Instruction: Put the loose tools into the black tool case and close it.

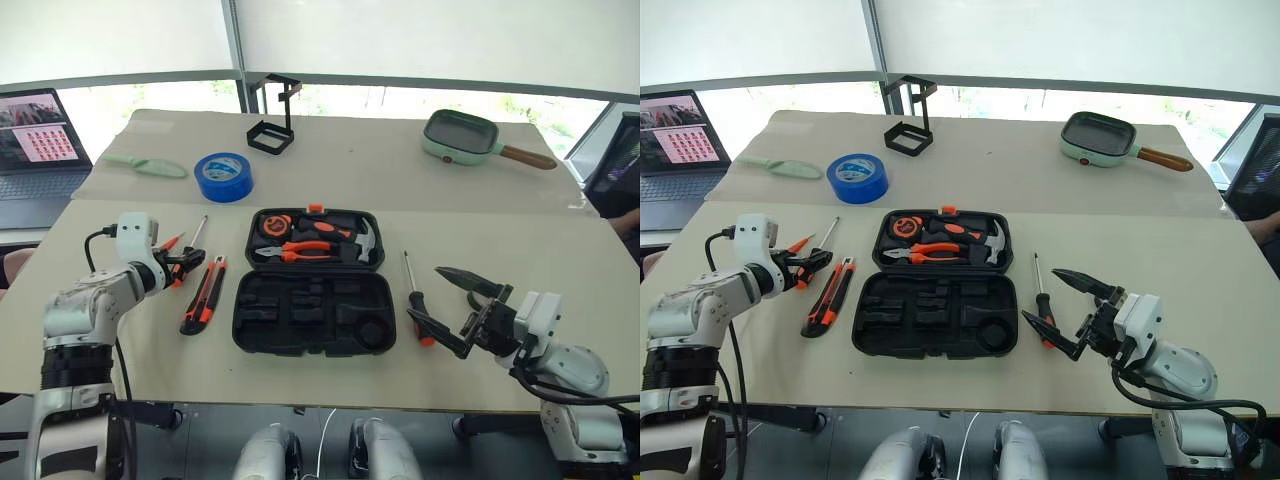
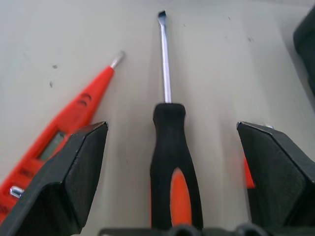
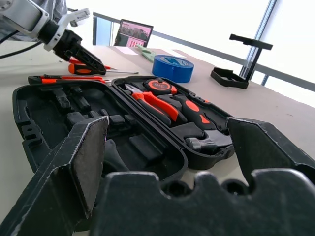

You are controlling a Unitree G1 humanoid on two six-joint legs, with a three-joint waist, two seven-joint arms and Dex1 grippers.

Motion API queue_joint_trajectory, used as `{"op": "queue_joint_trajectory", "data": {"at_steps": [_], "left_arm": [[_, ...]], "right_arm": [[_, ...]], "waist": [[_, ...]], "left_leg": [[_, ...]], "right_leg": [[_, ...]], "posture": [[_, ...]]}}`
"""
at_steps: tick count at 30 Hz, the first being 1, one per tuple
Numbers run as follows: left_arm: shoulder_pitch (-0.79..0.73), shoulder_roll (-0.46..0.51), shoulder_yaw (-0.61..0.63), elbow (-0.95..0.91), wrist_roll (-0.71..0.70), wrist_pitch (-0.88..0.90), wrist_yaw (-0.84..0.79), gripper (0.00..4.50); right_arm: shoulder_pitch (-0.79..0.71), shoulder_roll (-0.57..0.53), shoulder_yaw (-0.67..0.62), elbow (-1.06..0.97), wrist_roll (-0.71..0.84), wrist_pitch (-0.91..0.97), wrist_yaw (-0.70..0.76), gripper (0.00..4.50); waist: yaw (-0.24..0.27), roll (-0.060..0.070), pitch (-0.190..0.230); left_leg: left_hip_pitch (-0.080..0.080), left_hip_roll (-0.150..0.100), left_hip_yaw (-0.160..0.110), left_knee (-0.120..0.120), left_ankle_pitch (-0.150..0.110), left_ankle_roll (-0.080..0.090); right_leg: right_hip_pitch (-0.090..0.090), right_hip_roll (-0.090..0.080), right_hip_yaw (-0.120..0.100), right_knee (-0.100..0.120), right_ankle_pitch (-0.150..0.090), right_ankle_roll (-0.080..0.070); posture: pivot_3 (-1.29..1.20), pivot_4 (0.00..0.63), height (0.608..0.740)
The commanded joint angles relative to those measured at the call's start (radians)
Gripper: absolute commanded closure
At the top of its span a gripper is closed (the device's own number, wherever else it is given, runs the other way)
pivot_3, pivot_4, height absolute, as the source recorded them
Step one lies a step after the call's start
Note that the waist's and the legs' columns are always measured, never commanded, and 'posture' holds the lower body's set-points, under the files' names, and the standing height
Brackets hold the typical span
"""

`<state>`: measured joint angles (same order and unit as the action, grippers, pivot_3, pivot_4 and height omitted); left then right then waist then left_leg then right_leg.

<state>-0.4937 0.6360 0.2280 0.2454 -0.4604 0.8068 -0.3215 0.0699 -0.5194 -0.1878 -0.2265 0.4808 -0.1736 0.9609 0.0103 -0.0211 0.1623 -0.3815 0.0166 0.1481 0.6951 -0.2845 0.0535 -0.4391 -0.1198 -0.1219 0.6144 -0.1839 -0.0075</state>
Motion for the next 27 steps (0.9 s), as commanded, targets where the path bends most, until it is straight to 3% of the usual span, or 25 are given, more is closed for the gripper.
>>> {"op": "queue_joint_trajectory", "data": {"at_steps": [1,4,7,13,15,20,24,27], "left_arm": [[-0.003,-0.005,-0.001,0.013,0.027,-0.007,-0.019,0.00],[0.008,-0.015,-0.008,0.015,0.034,0.009,-0.034,0.00],[0.013,-0.017,-0.009,0.016,0.040,0.017,-0.051,0.68],[0.027,-0.025,0.022,0.012,0.046,-0.014,-0.064,2.88],[0.034,-0.047,0.061,0.020,0.030,-0.132,-0.107,3.56],[0.077,-0.075,0.118,0.032,0.031,-0.507,-0.282,3.56],[0.092,-0.018,0.044,-0.083,0.034,-0.596,-0.470,3.56],[0.071,0.064,-0.104,-0.148,0.097,-0.674,-0.680,3.56]], "right_arm": [[-0.008,-0.007,-0.016,-0.035,0.004,-0.020,-0.010,0.06],[-0.016,-0.006,-0.017,-0.032,0.003,-0.016,-0.017,0.06],[-0.030,-0.005,-0.012,-0.029,0.000,-0.011,-0.024,0.00],[-0.047,-0.009,-0.010,-0.026,0.002,-0.008,-0.025,0.00],[-0.052,-0.012,-0.007,-0.029,0.011,-0.006,-0.015,0.00],[-0.053,-0.034,0.002,-0.086,0.088,0.057,0.026,0.00],[-0.066,-0.056,-0.012,-0.105,0.078,0.067,0.020,0.00],[-0.059,-0.066,-0.039,-0.095,0.077,0.064,0.013,0.00]], "waist": [[-0.001,0.000,0.000],[0.000,0.000,0.000],[0.001,0.000,0.000],[0.003,0.000,0.000],[0.002,0.000,0.000],[0.001,-0.001,0.000],[0.001,-0.001,0.000],[0.006,-0.001,0.000]], "left_leg": [[0.000,0.000,0.000,0.000,0.000,0.000],[0.000,0.000,0.000,0.000,0.000,0.001],[0.001,0.000,0.000,0.000,0.000,0.001],[0.001,-0.001,-0.001,0.000,0.000,0.001],[0.001,-0.001,-0.001,0.000,0.000,0.001],[-0.001,0.000,-0.002,0.001,0.000,0.001],[-0.003,0.000,-0.002,0.001,0.001,0.002],[-0.004,-0.001,-0.002,0.001,0.000,0.001]], "right_leg": [[0.000,0.000,0.000,0.000,0.001,-0.001],[0.000,0.000,0.000,0.001,0.002,-0.003],[0.001,-0.001,0.000,0.001,0.001,-0.001],[0.001,-0.002,0.000,0.001,0.000,0.000],[0.001,-0.002,0.000,0.001,0.000,0.000],[0.000,-0.005,0.000,0.000,0.004,-0.006],[-0.001,-0.006,-0.001,-0.001,0.004,-0.007],[0.000,-0.003,-0.002,-0.001,0.003,-0.005]], "posture": [[0.00,0.150,0.740],[0.00,0.150,0.740],[0.00,0.150,0.740],[0.00,0.150,0.740],[0.00,0.150,0.740],[0.00,0.150,0.740],[0.00,0.150,0.740],[0.00,0.150,0.740]]}}
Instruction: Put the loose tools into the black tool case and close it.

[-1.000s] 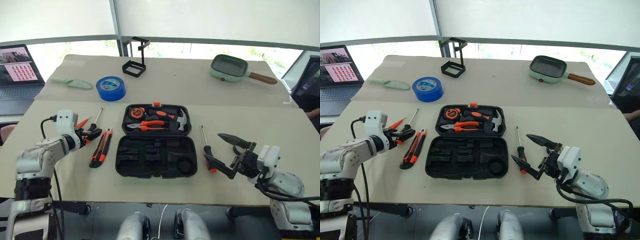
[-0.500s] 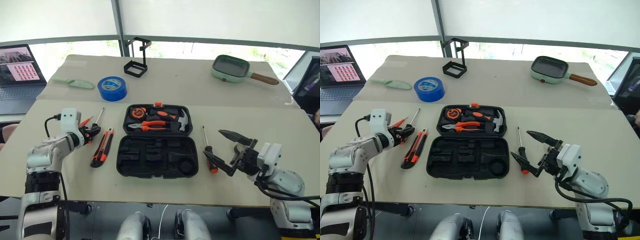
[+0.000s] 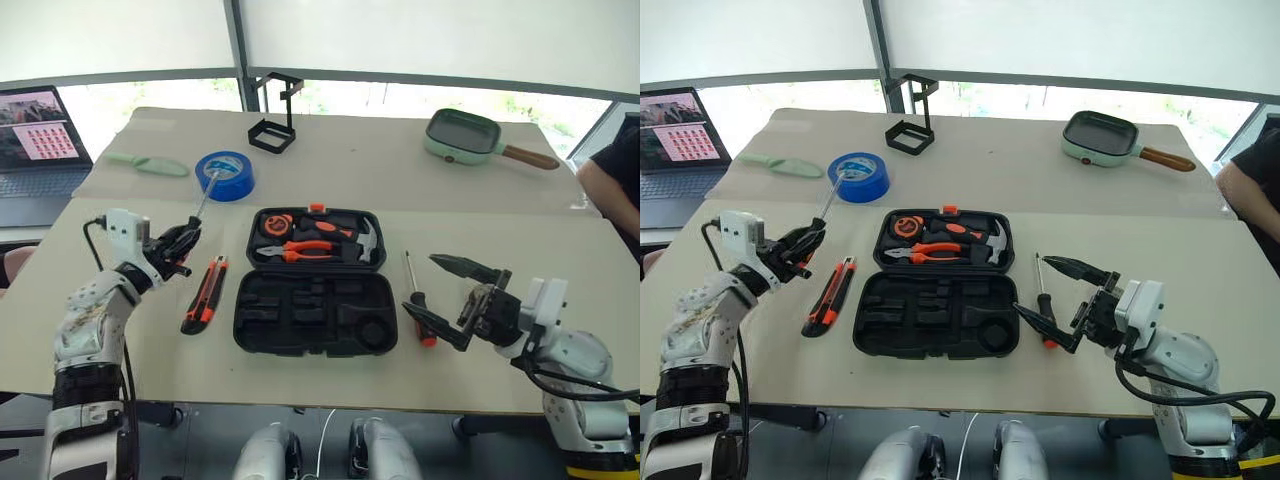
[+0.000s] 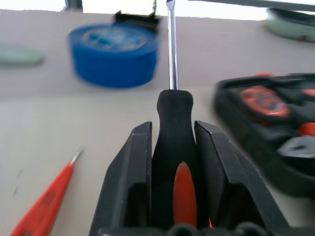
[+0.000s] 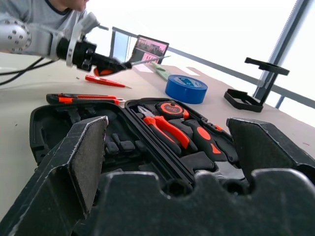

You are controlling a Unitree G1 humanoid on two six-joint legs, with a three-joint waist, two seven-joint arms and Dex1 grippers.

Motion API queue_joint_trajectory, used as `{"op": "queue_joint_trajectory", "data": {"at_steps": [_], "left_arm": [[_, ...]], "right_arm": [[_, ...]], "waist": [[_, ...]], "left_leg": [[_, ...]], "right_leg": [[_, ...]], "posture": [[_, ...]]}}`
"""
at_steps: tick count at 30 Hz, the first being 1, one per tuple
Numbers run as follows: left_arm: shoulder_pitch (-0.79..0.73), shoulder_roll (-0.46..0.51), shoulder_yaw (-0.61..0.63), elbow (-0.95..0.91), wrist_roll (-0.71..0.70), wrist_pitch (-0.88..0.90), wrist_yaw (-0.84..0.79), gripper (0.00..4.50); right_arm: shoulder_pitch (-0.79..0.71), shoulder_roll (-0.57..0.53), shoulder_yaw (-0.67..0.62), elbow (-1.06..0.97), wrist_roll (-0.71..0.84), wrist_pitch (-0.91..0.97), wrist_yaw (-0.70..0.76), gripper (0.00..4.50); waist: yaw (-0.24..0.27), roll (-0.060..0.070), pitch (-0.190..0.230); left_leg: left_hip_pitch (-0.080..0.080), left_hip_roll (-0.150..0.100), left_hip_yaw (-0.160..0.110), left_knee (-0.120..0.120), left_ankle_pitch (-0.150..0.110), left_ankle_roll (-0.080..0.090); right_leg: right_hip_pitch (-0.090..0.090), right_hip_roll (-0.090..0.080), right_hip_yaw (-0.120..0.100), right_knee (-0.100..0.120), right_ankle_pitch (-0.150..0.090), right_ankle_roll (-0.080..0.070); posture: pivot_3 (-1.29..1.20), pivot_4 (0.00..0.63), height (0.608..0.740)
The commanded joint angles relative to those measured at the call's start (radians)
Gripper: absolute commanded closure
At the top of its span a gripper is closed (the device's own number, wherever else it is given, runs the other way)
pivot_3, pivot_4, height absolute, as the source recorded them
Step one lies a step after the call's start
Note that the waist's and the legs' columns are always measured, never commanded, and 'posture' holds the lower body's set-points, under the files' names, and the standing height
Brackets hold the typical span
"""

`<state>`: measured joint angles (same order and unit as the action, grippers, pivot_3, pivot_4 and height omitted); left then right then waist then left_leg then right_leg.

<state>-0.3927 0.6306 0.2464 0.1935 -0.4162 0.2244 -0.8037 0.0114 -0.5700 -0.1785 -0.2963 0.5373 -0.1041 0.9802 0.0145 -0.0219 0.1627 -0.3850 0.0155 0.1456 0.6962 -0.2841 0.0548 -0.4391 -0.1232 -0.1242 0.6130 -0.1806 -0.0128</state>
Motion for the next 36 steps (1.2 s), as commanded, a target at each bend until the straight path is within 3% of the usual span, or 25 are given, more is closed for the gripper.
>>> {"op": "queue_joint_trajectory", "data": {"at_steps": [1,6,13,29,36], "left_arm": [[-0.052,0.090,-0.180,-0.108,0.076,-0.113,-0.263,3.56],[-0.197,0.080,-0.403,-0.055,0.195,-0.241,-0.475,3.56],[-0.302,-0.011,-0.542,0.096,0.386,-0.338,-0.421,3.56],[-0.260,0.037,-0.539,0.083,0.462,-0.289,-0.385,3.56],[-0.249,-0.003,-0.540,0.069,0.434,-0.306,-0.391,3.56]], "right_arm": [[0.004,-0.020,-0.055,-0.017,0.017,-0.010,-0.003,0.00],[0.009,-0.042,-0.079,0.032,0.000,-0.026,0.021,0.00],[0.011,-0.060,-0.089,0.044,0.005,-0.017,0.033,0.00],[0.054,-0.056,-0.075,0.001,0.011,0.011,0.019,0.00],[0.049,-0.062,-0.076,-0.003,0.016,0.030,0.022,0.00]], "waist": [[0.005,0.000,0.000],[0.015,0.000,0.000],[-0.005,0.000,0.000],[-0.001,0.000,0.000],[0.000,0.000,0.000]], "left_leg": [[0.000,0.000,0.000,0.000,0.000,0.000],[-0.001,-0.001,0.001,0.001,0.000,0.002],[-0.001,0.000,0.002,0.001,0.005,0.013],[-0.002,0.001,0.000,0.006,0.002,0.018],[-0.002,0.001,0.000,0.006,0.002,0.019]], "right_leg": [[0.000,0.000,0.000,0.000,0.000,0.000],[0.000,0.001,-0.002,0.000,-0.002,0.005],[-0.001,0.005,0.000,0.000,-0.002,0.005],[0.000,0.001,0.001,0.000,-0.002,0.006],[0.000,0.001,0.001,0.000,-0.002,0.007]], "posture": [[0.00,0.150,0.740],[0.00,0.150,0.740],[0.00,0.150,0.740],[0.00,0.150,0.740],[0.00,0.150,0.740]]}}
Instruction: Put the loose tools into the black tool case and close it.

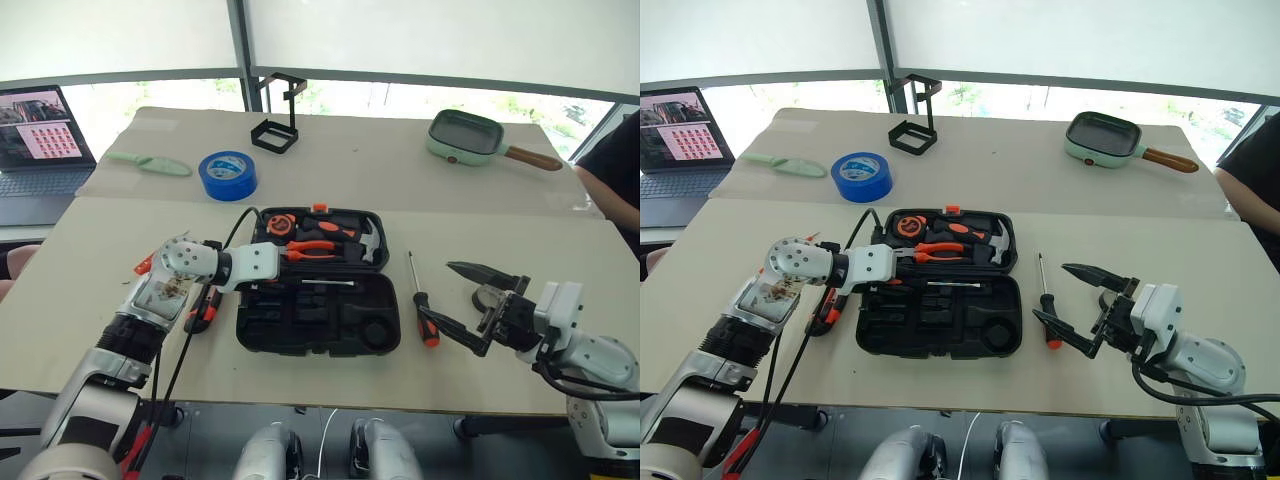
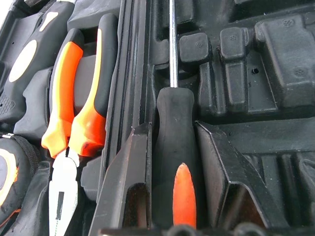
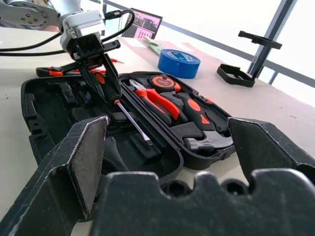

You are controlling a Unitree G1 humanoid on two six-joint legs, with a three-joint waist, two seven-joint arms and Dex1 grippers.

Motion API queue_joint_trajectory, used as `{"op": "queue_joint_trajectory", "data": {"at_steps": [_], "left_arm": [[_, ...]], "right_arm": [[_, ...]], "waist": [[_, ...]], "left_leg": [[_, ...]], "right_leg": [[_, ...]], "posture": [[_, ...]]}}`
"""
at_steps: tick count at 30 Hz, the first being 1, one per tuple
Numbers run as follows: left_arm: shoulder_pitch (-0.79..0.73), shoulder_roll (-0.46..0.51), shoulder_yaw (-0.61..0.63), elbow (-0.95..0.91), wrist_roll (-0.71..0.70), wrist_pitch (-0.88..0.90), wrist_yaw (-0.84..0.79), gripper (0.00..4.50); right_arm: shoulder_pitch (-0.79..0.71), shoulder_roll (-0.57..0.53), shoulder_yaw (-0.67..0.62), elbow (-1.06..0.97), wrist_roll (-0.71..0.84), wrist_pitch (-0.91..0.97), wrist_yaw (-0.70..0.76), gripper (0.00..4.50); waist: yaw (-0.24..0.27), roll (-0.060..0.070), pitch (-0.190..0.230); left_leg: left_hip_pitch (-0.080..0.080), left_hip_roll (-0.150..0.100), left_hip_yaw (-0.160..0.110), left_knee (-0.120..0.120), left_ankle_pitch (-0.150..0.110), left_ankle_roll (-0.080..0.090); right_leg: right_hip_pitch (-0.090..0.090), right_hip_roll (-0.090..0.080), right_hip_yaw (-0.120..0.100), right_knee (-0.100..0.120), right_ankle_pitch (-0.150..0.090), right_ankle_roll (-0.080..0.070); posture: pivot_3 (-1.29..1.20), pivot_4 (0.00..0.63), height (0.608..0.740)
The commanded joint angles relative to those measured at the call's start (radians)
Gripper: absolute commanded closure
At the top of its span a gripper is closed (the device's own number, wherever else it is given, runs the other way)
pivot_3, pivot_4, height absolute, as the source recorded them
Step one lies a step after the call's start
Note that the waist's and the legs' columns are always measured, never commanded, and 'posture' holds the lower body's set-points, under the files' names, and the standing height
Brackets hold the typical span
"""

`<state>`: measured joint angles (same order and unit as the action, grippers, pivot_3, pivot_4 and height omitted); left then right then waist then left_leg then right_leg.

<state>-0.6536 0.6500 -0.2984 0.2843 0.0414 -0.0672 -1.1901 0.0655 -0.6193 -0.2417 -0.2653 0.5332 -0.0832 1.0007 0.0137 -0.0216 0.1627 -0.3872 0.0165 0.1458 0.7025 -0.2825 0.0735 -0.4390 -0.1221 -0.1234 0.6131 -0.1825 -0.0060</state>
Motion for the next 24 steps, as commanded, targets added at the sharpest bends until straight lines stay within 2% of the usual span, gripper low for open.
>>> {"op": "queue_joint_trajectory", "data": {"at_steps": [1,2,3,6,8,11,14,20,21,24], "left_arm": [[0.016,-0.037,0.019,-0.031,-0.046,-0.006,0.004,3.12],[0.022,-0.049,0.032,-0.040,-0.067,-0.011,0.007,2.63],[0.029,-0.060,0.050,-0.038,-0.073,-0.042,0.029,2.41],[0.043,-0.082,0.098,-0.033,-0.099,-0.073,0.072,1.31],[0.057,-0.109,0.156,-0.040,-0.168,-0.013,0.101,1.31],[0.073,-0.117,0.179,-0.053,-0.205,0.022,0.101,1.31],[0.081,-0.129,0.185,-0.053,-0.209,0.050,0.123,2.00],[0.122,-0.130,0.152,-0.062,-0.183,0.070,0.133,4.26],[0.134,-0.127,0.145,-0.069,-0.180,0.078,0.128,4.48],[0.177,-0.121,0.107,-0.091,-0.152,0.083,0.119,4.48]], "right_arm": [[-0.004,-0.012,-0.013,-0.037,0.021,0.013,0.002,0.00],[-0.002,-0.012,-0.011,-0.040,0.021,0.018,0.002,0.00],[0.001,-0.010,-0.009,-0.044,0.021,0.021,0.000,0.00],[0.007,-0.006,-0.009,-0.054,0.022,0.031,-0.004,0.00],[0.013,-0.004,-0.011,-0.060,0.024,0.039,-0.007,0.00],[0.020,-0.003,-0.012,-0.067,0.025,0.046,-0.011,0.00],[0.027,0.002,-0.010,-0.071,0.025,0.050,-0.015,0.00],[0.035,0.012,-0.006,-0.079,0.020,0.053,-0.024,0.00],[0.035,0.013,-0.006,-0.080,0.020,0.055,-0.026,0.00],[0.038,0.015,-0.007,-0.077,0.017,0.053,-0.030,0.00]], "waist": [[0.001,0.000,0.000],[0.002,0.000,0.000],[0.002,0.000,0.000],[0.004,0.000,0.000],[0.003,0.000,0.000],[0.001,0.000,0.000],[0.000,0.000,0.000],[0.000,0.000,0.000],[0.000,0.000,0.000],[0.000,0.000,0.000]], "left_leg": [[0.000,0.000,0.000,0.000,0.000,0.000],[0.000,0.000,0.000,0.000,0.000,0.000],[-0.001,0.000,0.000,0.001,0.000,0.001],[-0.002,0.000,-0.001,0.002,-0.001,0.001],[-0.002,0.000,-0.001,0.002,-0.001,0.002],[-0.002,0.000,-0.001,0.003,-0.001,0.002],[-0.002,0.000,-0.001,0.003,-0.001,0.002],[-0.002,0.000,-0.001,0.003,-0.001,0.002],[-0.002,0.000,-0.001,0.003,-0.001,0.002],[-0.002,0.000,-0.001,0.003,-0.001,0.002]], "right_leg": [[0.000,0.000,0.000,0.000,0.000,0.000],[0.000,0.000,0.000,0.000,0.000,0.000],[0.000,-0.001,0.000,0.000,0.000,0.000],[0.000,-0.002,0.000,0.000,0.001,-0.001],[0.000,-0.002,0.000,0.000,0.002,-0.003],[0.000,-0.002,0.000,0.000,0.002,-0.002],[0.000,-0.001,0.000,0.000,0.001,-0.001],[0.000,-0.001,0.000,0.000,0.001,-0.001],[0.000,-0.001,0.000,0.000,0.001,-0.001],[0.000,-0.001,-0.001,0.000,0.001,-0.001]], "posture": [[0.00,0.150,0.740],[0.00,0.150,0.740],[0.00,0.150,0.740],[0.00,0.150,0.740],[0.00,0.150,0.740],[0.00,0.150,0.740],[0.00,0.150,0.740],[0.00,0.150,0.740],[0.00,0.150,0.740],[0.00,0.150,0.740]]}}
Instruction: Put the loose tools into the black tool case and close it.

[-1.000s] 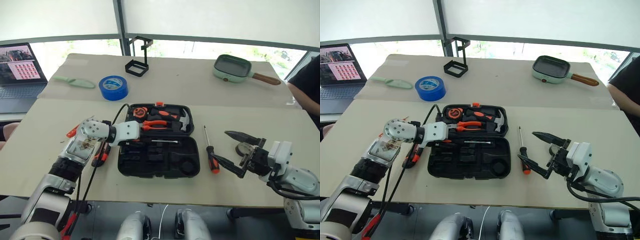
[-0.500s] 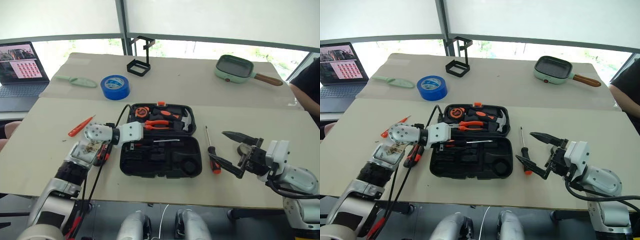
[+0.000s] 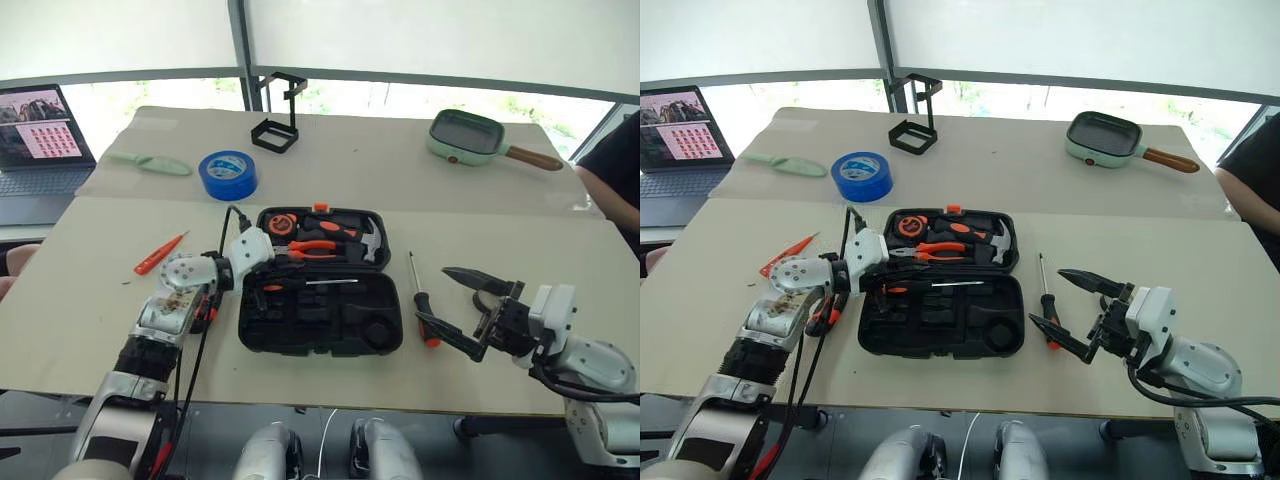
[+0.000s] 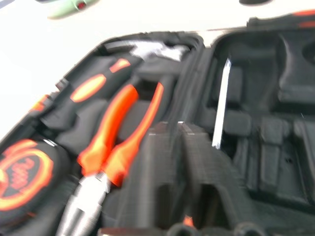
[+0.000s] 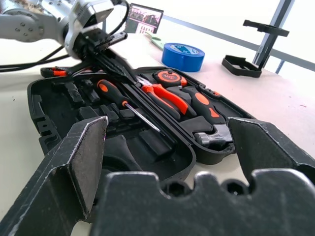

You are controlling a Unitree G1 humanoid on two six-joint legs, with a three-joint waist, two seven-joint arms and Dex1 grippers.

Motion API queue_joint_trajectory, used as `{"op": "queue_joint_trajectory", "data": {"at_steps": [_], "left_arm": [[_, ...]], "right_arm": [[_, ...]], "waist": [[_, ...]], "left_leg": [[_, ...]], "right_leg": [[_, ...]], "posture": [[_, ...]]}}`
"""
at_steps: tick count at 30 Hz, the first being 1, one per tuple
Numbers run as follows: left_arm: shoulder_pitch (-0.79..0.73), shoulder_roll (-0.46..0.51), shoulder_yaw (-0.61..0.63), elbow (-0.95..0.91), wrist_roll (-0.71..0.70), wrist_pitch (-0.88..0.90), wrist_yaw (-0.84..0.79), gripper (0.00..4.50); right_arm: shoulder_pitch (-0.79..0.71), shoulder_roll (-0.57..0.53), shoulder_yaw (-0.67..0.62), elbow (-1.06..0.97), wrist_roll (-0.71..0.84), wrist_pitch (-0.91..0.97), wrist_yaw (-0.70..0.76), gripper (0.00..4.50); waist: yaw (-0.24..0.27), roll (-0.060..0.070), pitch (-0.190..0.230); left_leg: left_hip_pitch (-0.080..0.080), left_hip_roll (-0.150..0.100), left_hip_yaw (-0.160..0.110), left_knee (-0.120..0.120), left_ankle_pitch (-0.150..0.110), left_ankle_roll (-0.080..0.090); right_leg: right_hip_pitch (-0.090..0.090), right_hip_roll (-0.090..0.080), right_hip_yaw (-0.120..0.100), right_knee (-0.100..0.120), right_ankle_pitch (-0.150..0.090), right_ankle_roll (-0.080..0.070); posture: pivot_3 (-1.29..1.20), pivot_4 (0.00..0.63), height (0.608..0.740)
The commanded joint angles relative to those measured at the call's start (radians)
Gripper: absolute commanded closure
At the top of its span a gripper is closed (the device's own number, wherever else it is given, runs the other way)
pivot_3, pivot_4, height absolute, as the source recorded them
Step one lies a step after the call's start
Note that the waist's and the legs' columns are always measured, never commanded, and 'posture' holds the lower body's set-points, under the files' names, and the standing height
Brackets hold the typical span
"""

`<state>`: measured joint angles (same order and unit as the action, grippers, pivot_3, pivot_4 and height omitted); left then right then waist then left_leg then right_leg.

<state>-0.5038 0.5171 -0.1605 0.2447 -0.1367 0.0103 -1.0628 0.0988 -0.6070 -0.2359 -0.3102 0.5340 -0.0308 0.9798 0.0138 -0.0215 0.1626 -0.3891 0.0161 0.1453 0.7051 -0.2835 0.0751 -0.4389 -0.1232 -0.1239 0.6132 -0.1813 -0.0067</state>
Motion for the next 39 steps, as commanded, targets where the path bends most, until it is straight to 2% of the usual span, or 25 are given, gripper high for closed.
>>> {"op": "queue_joint_trajectory", "data": {"at_steps": [1,6,13,16,19,23,25,26,28,29,30,32,36,39], "left_arm": [[0.035,0.010,-0.042,-0.055,0.033,0.006,-0.006,4.48],[0.034,0.002,-0.108,-0.012,0.132,-0.004,0.040,4.48],[0.015,-0.034,-0.139,0.051,0.154,0.015,0.048,4.48],[-0.013,-0.052,-0.107,0.059,0.092,-0.022,0.005,4.48],[-0.038,-0.073,0.030,0.030,-0.081,-0.019,-0.034,4.48],[-0.022,-0.018,0.168,-0.059,-0.271,0.039,-0.130,3.48],[0.014,0.040,0.204,-0.124,-0.329,0.095,-0.174,2.60],[0.044,0.072,0.214,-0.156,-0.350,0.113,-0.208,2.42],[0.128,0.141,0.233,-0.211,-0.369,0.130,-0.258,1.60],[0.176,0.157,0.259,-0.233,-0.404,0.128,-0.290,1.26],[0.222,0.164,0.290,-0.250,-0.431,0.113,-0.307,0.90],[0.311,0.205,0.331,-0.257,-0.404,0.086,-0.300,0.15],[0.423,0.262,0.399,-0.268,-0.402,0.026,-0.339,0.03],[0.497,0.268,0.461,-0.254,-0.452,0.031,-0.367,0.03]], "right_arm": [[0.006,0.003,-0.013,-0.032,0.016,0.000,-0.009,0.00],[0.011,0.008,-0.006,-0.027,0.010,0.000,-0.013,0.00],[0.003,0.015,0.013,-0.028,0.004,0.007,-0.028,0.00],[0.027,0.019,0.007,-0.045,0.011,0.021,-0.052,0.00],[0.082,0.009,-0.037,-0.074,0.027,0.045,-0.076,0.00],[0.210,0.001,-0.136,-0.135,0.028,0.105,-0.144,0.00],[0.294,-0.001,-0.193,-0.165,0.008,0.154,-0.193,0.00],[0.334,0.002,-0.217,-0.176,0.010,0.168,-0.201,0.00],[0.417,0.019,-0.263,-0.191,0.023,0.163,-0.190,0.00],[0.458,0.028,-0.279,-0.194,0.021,0.158,-0.184,0.00],[0.496,0.038,-0.293,-0.193,0.017,0.148,-0.176,0.00],[0.559,0.066,-0.316,-0.174,0.007,0.130,-0.169,0.00],[0.599,0.121,-0.334,-0.122,-0.015,0.108,-0.198,0.00],[0.555,0.135,-0.318,-0.184,0.018,0.203,-0.291,0.00]], "waist": [[0.000,0.000,0.000],[0.004,0.001,-0.001],[0.014,0.007,-0.005],[0.025,0.010,-0.007],[0.029,0.010,-0.007],[0.023,0.010,-0.007],[0.016,0.010,-0.007],[0.012,0.010,-0.007],[0.005,0.012,-0.008],[0.001,0.013,-0.009],[0.001,0.013,-0.009],[0.000,0.013,-0.008],[-0.001,0.013,-0.008],[-0.002,0.017,-0.009]], "left_leg": [[0.000,0.000,0.000,0.000,0.000,0.000],[0.001,0.000,0.000,0.000,-0.001,0.001],[0.005,-0.001,0.000,0.000,-0.002,0.003],[0.006,-0.002,0.000,0.000,-0.003,0.005],[0.005,-0.002,0.000,0.000,-0.003,0.005],[-0.004,-0.002,0.000,0.003,-0.003,0.005],[-0.004,-0.001,-0.001,0.005,-0.003,0.005],[-0.003,-0.001,-0.001,0.005,-0.003,0.005],[-0.001,-0.001,-0.001,0.005,-0.004,0.004],[-0.001,-0.001,0.000,0.005,-0.005,0.003],[0.001,-0.001,0.000,0.004,-0.009,0.004],[0.001,-0.001,0.000,0.005,-0.013,-0.003],[0.001,-0.001,-0.002,0.005,-0.017,0.001],[0.003,0.000,-0.002,0.005,-0.018,0.001]], "right_leg": [[0.000,0.000,0.000,0.000,0.000,0.000],[0.001,-0.001,0.000,-0.001,0.000,0.000],[0.005,-0.003,0.000,-0.001,-0.001,0.003],[0.006,-0.005,0.000,-0.001,-0.002,0.004],[0.006,-0.006,0.000,-0.001,-0.002,0.005],[-0.001,-0.006,0.000,0.000,0.002,-0.001],[-0.001,-0.005,0.000,0.001,0.001,0.000],[0.000,-0.004,0.000,0.001,0.001,0.000],[0.001,-0.004,0.000,0.000,-0.001,0.002],[0.001,-0.004,0.000,-0.001,-0.006,0.010],[0.002,-0.004,0.001,0.000,-0.006,0.011],[0.002,-0.006,0.001,-0.001,-0.006,0.011],[0.000,-0.008,0.003,-0.001,-0.010,0.005],[-0.001,-0.009,0.004,-0.001,-0.010,0.005]], "posture": [[0.00,0.150,0.740],[0.00,0.150,0.740],[0.00,0.150,0.740],[0.00,0.150,0.740],[0.00,0.150,0.740],[0.00,0.150,0.740],[0.00,0.150,0.740],[0.00,0.150,0.740],[0.00,0.150,0.740],[0.00,0.150,0.740],[0.00,0.150,0.740],[0.00,0.150,0.740],[0.00,0.150,0.740],[0.00,0.150,0.740]]}}
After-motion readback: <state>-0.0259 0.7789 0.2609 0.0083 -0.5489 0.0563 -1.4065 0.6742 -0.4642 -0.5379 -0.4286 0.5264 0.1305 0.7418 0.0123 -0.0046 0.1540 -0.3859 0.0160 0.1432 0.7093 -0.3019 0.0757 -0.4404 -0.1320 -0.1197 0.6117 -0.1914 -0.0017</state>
